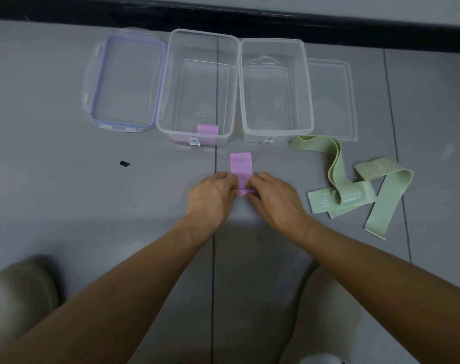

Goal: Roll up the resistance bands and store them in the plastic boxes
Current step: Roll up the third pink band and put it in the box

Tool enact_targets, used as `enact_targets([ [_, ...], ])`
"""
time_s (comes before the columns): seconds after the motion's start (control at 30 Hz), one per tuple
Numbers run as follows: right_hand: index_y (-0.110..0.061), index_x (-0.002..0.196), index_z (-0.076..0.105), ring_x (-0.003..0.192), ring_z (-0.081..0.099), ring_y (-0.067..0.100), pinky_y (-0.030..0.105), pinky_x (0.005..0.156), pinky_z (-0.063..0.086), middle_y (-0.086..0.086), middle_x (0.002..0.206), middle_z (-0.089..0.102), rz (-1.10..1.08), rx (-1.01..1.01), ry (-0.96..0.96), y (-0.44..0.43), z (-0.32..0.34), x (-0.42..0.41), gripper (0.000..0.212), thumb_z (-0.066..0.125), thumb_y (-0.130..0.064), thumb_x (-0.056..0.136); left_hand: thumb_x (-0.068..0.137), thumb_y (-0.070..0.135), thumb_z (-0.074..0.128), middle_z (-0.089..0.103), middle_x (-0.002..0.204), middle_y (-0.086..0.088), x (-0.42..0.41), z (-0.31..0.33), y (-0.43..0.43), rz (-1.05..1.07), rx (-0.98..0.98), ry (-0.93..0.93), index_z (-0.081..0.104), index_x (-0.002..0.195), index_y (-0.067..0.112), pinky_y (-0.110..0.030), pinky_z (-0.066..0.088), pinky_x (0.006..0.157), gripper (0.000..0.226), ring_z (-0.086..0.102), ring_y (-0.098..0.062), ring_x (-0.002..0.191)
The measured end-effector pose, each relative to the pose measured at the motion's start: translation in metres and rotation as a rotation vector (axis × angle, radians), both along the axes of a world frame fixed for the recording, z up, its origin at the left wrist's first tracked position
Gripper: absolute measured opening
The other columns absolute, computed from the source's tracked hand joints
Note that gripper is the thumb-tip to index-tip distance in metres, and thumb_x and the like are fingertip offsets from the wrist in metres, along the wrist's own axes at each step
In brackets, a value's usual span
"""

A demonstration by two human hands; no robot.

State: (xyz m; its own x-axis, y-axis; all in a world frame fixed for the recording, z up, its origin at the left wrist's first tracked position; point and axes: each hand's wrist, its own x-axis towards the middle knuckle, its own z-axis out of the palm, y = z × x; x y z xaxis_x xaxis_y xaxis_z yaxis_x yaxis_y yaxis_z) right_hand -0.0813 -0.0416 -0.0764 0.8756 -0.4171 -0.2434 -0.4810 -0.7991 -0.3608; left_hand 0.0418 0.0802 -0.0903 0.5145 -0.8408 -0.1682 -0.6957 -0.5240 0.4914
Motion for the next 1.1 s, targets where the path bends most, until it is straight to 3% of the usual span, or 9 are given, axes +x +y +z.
enact_targets([
  [0.13, -0.024, 0.098, 0.061, 0.087, 0.061, 0.024, 0.035, 0.070, 0.049, -0.004, 0.099, 0.061, -0.058, 0.047, -0.007, -0.004, -0.003, 0.004, 0.014, 0.064, -0.036, 0.091, 0.090, 0.026, 0.063, 0.060, 0.090, -0.005, -0.007, 0.000, 0.004, 0.011, -0.058, -0.086, 0.067, 0.088, 0.016, -0.031, 0.038, 0.058, 0.011, 0.059, -0.031, 0.071],
  [0.33, -0.023, 0.101, 0.063, 0.093, 0.063, 0.023, 0.036, 0.077, 0.051, -0.003, 0.104, 0.065, -0.111, 0.086, 0.005, -0.004, -0.006, 0.006, 0.015, 0.064, -0.031, 0.089, 0.084, 0.037, 0.070, 0.061, 0.087, -0.005, -0.004, 0.000, 0.005, -0.039, -0.104, -0.072, 0.064, 0.090, 0.018, -0.035, 0.048, 0.055, 0.021, 0.060, -0.031, 0.070],
  [0.7, -0.022, 0.113, 0.059, 0.084, 0.061, 0.031, 0.037, 0.065, 0.049, 0.004, 0.107, 0.055, -0.015, -0.005, -0.002, -0.006, -0.001, 0.005, 0.025, 0.062, -0.035, 0.092, 0.091, 0.030, 0.061, 0.060, 0.095, -0.005, 0.007, -0.003, -0.009, -0.004, -0.004, -0.033, 0.069, 0.097, 0.020, -0.040, 0.051, 0.072, 0.014, 0.059, -0.032, 0.086],
  [1.1, -0.029, 0.111, 0.068, 0.088, 0.060, 0.023, 0.035, 0.075, 0.050, -0.001, 0.098, 0.057, -0.125, 0.089, -0.017, -0.015, -0.004, 0.013, 0.020, 0.060, -0.034, 0.094, 0.083, 0.034, 0.068, 0.061, 0.092, -0.003, 0.009, -0.003, -0.002, 0.021, -0.074, 0.019, 0.065, 0.092, 0.020, -0.040, 0.052, 0.064, 0.017, 0.062, -0.031, 0.076],
])
